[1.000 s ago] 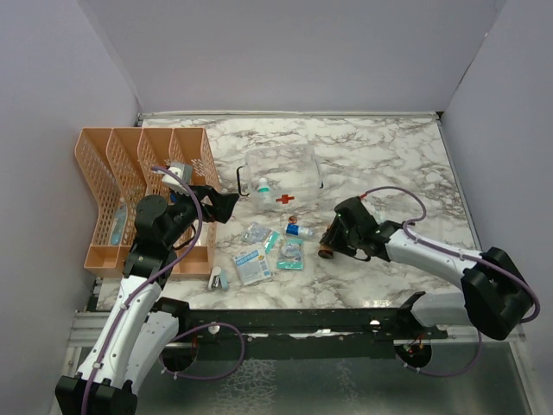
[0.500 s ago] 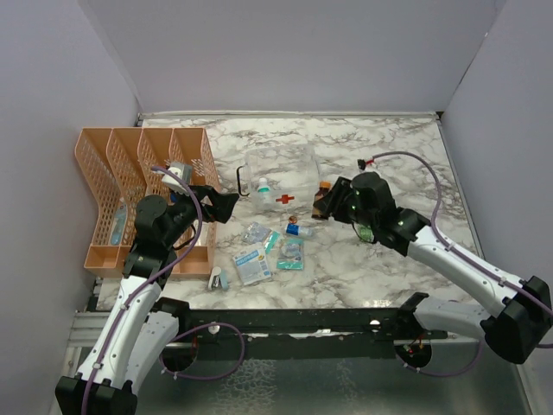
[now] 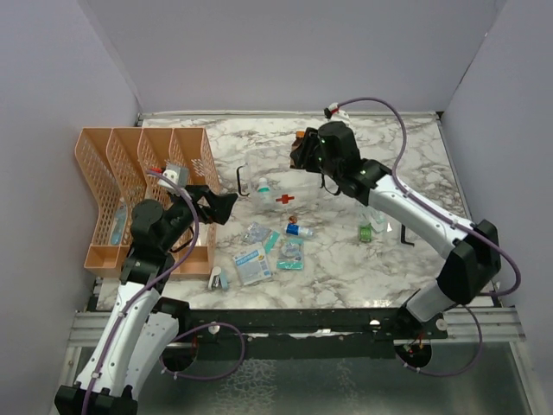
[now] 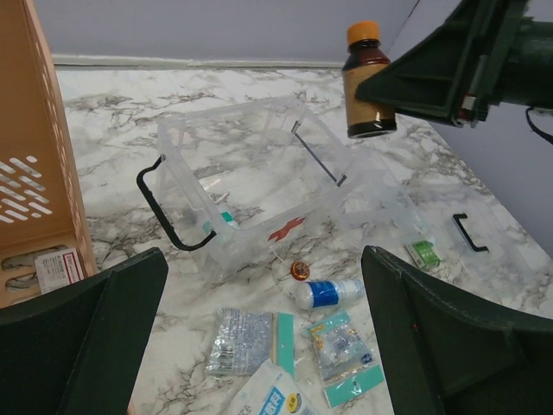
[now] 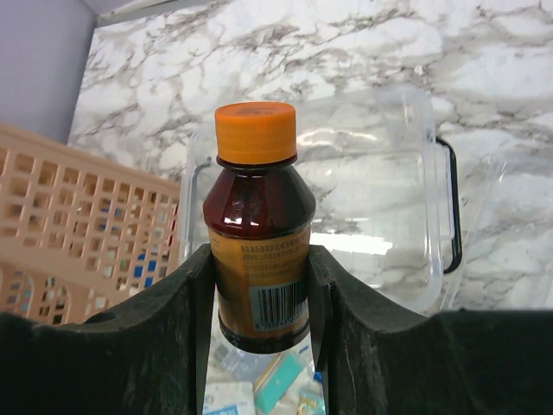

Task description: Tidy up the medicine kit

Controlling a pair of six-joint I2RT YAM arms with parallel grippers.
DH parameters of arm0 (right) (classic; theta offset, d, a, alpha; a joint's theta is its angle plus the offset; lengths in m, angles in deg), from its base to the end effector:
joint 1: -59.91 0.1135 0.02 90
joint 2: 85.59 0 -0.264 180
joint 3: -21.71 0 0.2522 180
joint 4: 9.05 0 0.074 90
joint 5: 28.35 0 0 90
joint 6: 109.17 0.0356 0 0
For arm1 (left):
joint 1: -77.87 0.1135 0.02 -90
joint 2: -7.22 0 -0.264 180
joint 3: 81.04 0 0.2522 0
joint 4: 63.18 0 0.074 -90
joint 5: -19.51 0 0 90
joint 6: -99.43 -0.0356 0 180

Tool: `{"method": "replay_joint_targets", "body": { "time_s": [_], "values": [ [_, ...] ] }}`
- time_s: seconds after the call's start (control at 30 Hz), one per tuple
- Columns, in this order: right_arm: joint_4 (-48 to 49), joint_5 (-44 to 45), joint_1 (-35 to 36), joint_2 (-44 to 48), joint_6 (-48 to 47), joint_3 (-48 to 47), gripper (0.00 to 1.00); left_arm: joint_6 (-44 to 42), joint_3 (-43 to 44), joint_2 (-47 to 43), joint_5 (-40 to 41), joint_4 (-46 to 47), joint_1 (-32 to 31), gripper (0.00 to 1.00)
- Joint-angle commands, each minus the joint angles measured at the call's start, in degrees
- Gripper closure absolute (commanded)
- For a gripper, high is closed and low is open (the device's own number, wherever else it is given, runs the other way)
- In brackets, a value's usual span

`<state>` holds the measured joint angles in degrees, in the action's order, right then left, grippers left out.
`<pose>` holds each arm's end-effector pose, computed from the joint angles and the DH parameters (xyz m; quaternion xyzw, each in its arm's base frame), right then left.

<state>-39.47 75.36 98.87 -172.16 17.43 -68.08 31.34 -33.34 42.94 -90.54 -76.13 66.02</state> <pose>0.2795 0.2151 0.3416 0.0447 0.8486 0.2364 0.4713 0.1539 -0.0448 0.3182 0.0600 0.7102 -0.3192 0.6246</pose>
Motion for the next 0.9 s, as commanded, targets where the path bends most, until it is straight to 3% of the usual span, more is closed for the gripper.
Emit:
{"method": "replay_joint_targets", "body": {
  "time_s": [0.0, 0.43, 0.73, 0.87],
  "values": [
    [-0.62, 5.54, 0.28, -7.48, -3.89, -7.19, 0.68, -0.72, 0.21, -1.54, 1.33, 0.19, -0.10, 0.01],
    [-12.15, -8.16, -1.50, -25.40, -5.84, -20.95, 0.67, -0.93, -0.25, -4.20, 2.12, 0.50, 0.08, 0.01],
    [-24.41, -11.24, -2.66, -33.97, -10.75, -32.32, 0.66, -0.66, -0.31, -3.71, 2.48, 0.40, 0.17, 0.01],
    [-26.52, -13.50, -2.84, -36.27, -11.10, -32.91, 0.66, -0.72, -0.18, -3.13, 2.32, 0.50, 0.17, 0.01]
  ]
}}
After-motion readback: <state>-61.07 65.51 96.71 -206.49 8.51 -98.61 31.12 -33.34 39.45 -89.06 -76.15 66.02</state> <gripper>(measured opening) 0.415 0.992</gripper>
